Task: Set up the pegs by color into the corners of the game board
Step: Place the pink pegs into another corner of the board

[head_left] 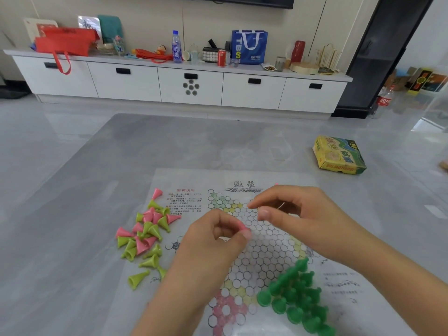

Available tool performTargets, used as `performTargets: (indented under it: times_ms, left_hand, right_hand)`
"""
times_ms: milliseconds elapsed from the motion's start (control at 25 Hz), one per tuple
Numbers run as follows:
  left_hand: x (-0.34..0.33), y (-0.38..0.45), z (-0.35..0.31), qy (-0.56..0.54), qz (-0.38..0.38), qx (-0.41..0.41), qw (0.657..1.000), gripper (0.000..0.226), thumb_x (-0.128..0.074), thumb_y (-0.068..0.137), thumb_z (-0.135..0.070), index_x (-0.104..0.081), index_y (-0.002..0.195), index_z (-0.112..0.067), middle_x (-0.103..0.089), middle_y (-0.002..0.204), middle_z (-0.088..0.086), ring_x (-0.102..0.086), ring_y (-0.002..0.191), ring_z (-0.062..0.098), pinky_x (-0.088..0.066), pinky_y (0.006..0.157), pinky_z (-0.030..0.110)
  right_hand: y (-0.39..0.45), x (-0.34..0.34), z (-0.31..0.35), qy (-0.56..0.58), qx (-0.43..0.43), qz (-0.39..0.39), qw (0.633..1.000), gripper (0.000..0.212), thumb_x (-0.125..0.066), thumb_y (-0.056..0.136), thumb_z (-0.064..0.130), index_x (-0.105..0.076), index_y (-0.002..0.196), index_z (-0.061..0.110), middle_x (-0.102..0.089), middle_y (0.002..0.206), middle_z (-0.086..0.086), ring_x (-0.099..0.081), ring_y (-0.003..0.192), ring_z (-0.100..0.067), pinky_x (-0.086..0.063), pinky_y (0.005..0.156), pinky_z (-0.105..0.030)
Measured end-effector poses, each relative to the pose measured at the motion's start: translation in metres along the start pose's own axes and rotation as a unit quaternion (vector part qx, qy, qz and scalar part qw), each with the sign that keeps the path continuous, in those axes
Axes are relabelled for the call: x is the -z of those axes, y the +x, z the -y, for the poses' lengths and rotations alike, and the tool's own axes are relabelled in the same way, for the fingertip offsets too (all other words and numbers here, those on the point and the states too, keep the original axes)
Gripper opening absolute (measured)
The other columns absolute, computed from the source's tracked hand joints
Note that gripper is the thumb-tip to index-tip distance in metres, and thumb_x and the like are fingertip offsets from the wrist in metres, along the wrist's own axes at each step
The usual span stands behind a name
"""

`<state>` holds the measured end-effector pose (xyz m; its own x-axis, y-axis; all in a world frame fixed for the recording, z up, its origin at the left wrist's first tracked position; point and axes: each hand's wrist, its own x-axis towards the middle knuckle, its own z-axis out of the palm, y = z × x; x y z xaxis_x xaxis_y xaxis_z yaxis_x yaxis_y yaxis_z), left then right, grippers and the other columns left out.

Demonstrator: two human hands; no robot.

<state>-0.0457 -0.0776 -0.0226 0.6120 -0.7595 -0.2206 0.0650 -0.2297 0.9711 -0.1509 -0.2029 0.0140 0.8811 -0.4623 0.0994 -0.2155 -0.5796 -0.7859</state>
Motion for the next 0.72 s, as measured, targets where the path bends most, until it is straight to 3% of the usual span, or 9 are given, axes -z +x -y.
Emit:
performTargets:
  times_ms: [160,320,480,600,720]
  left_hand:
    - [0.000,-0.001,0.000,0.016,-0.035,-0.021,0.999,0.007,-0.068,0.078,-0.028,-0.063,0.081,-0.025,-0.068,0.081,-0.010,-0.056,0.060,-0.003,-0.037,0.054,0.012]
    - [0.003,-0.001,-0.002,0.026,-0.048,-0.024,0.998,0.007,-0.068,0.077,-0.029,-0.063,0.080,-0.025,-0.068,0.082,-0.008,-0.056,0.061,-0.004,-0.037,0.054,0.011]
    - [0.003,-0.002,-0.004,0.032,-0.058,-0.024,0.998,0.009,-0.068,0.077,-0.029,-0.062,0.082,-0.024,-0.067,0.086,-0.008,-0.061,0.079,0.004,-0.039,0.062,0.017]
    - [0.001,-0.002,-0.003,0.025,-0.061,-0.020,0.998,0.010,-0.067,0.078,-0.030,-0.061,0.084,-0.025,-0.066,0.087,-0.009,-0.058,0.074,0.006,-0.038,0.059,0.018]
    - [-0.001,0.001,-0.003,-0.033,-0.055,0.013,0.998,0.005,-0.061,0.084,-0.026,-0.060,0.088,-0.024,-0.060,0.079,-0.003,-0.050,0.060,0.010,-0.038,0.057,0.022]
  right_hand:
    - [0.006,-0.008,0.011,-0.054,0.045,0.034,0.997,0.010,-0.066,0.079,0.022,-0.071,0.084,0.028,-0.069,0.082,0.013,-0.063,0.079,-0.002,-0.051,0.074,-0.018]
    - [0.009,-0.010,0.007,-0.010,0.020,0.042,0.999,0.009,-0.068,0.077,0.022,-0.071,0.083,0.027,-0.071,0.081,0.010,-0.065,0.077,-0.001,-0.053,0.073,-0.017]
    - [0.012,-0.008,0.004,0.014,-0.007,0.065,0.998,0.009,-0.066,0.078,0.024,-0.072,0.084,0.026,-0.071,0.084,0.008,-0.066,0.079,-0.005,-0.054,0.078,-0.024]
    - [0.016,-0.008,0.006,0.014,-0.016,0.096,0.995,0.008,-0.064,0.079,0.025,-0.072,0.082,0.025,-0.072,0.083,0.007,-0.066,0.079,-0.005,-0.055,0.079,-0.025]
    - [0.027,0.002,0.002,0.015,-0.045,0.078,0.996,0.008,-0.062,0.079,0.027,-0.071,0.078,0.027,-0.070,0.075,0.010,-0.057,0.065,-0.007,-0.048,0.059,-0.017]
